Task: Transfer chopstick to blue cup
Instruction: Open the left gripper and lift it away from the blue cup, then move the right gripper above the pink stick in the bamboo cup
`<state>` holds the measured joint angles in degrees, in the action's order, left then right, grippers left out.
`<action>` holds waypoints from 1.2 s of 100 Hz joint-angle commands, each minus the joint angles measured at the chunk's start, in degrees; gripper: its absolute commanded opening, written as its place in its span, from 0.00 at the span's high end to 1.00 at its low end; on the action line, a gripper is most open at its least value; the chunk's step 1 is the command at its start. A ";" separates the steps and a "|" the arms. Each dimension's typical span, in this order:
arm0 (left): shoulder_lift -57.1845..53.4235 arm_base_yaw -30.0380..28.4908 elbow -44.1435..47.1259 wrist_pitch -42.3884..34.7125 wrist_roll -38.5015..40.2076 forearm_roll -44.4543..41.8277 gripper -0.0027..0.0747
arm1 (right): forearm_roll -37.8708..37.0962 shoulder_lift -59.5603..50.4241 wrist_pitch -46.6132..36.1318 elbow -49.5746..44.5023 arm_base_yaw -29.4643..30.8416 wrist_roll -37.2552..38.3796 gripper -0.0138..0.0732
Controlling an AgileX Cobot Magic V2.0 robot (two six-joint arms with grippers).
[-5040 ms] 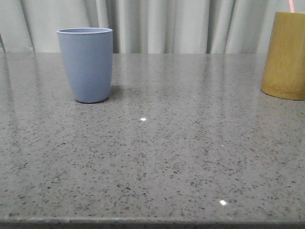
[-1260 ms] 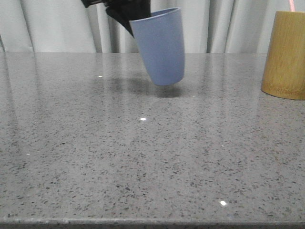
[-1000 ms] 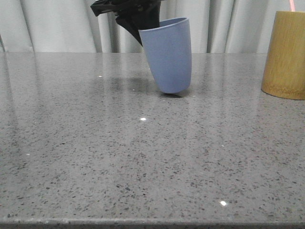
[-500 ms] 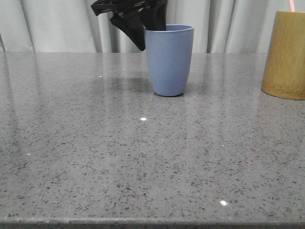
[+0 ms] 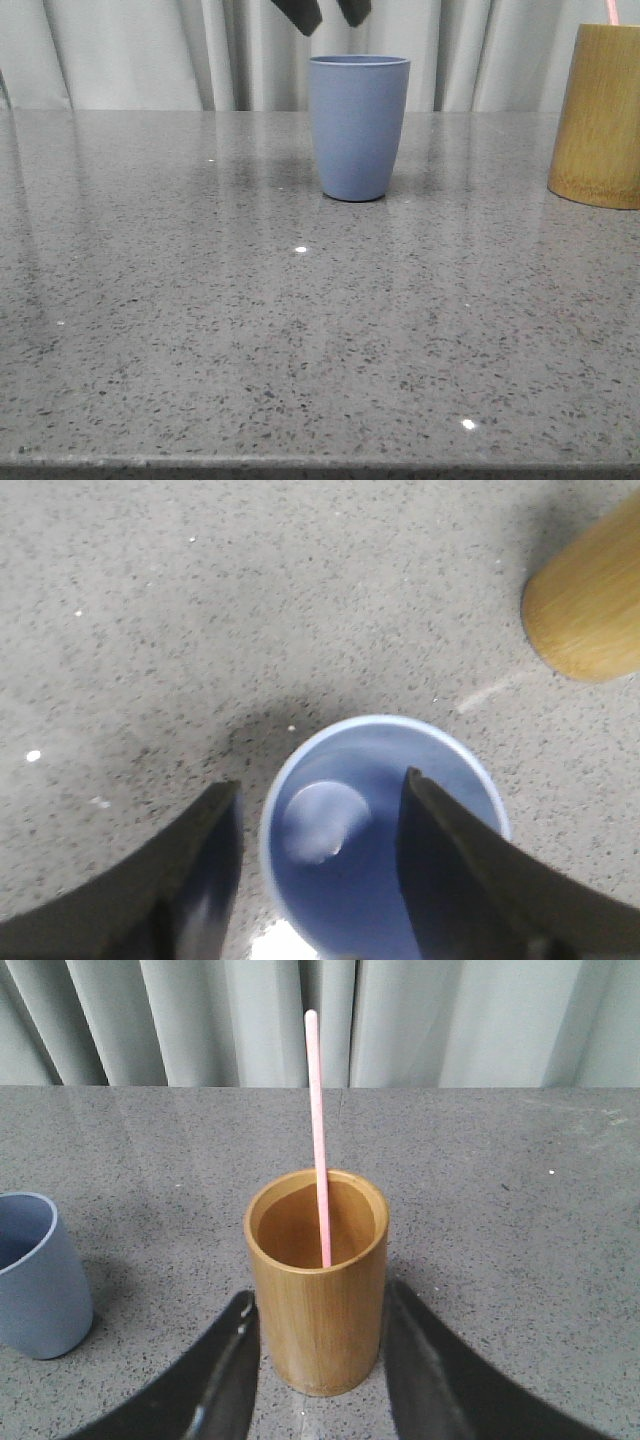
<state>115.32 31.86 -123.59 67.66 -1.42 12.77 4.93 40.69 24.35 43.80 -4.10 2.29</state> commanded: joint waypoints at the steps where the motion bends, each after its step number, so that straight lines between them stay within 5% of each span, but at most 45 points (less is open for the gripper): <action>1: -5.53 -0.37 -1.94 -1.83 0.93 -1.61 0.52 | 0.12 0.10 -4.52 2.16 0.20 -0.38 0.48; 26: -12.12 -1.01 -1.59 0.11 4.33 -14.93 0.56 | 0.12 0.10 -5.90 2.16 0.20 -0.38 0.48; 84: -30.71 -18.66 15.01 -1.37 5.39 -14.68 0.56 | 0.12 0.10 -5.84 2.16 0.20 -0.38 0.48; 120: -47.23 -22.75 37.62 -11.02 5.51 -14.35 0.80 | 0.12 0.27 -5.67 2.16 0.20 -0.38 0.48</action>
<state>72.55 9.20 -88.49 62.31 3.50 -2.04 4.93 40.74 23.46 43.80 -4.10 2.29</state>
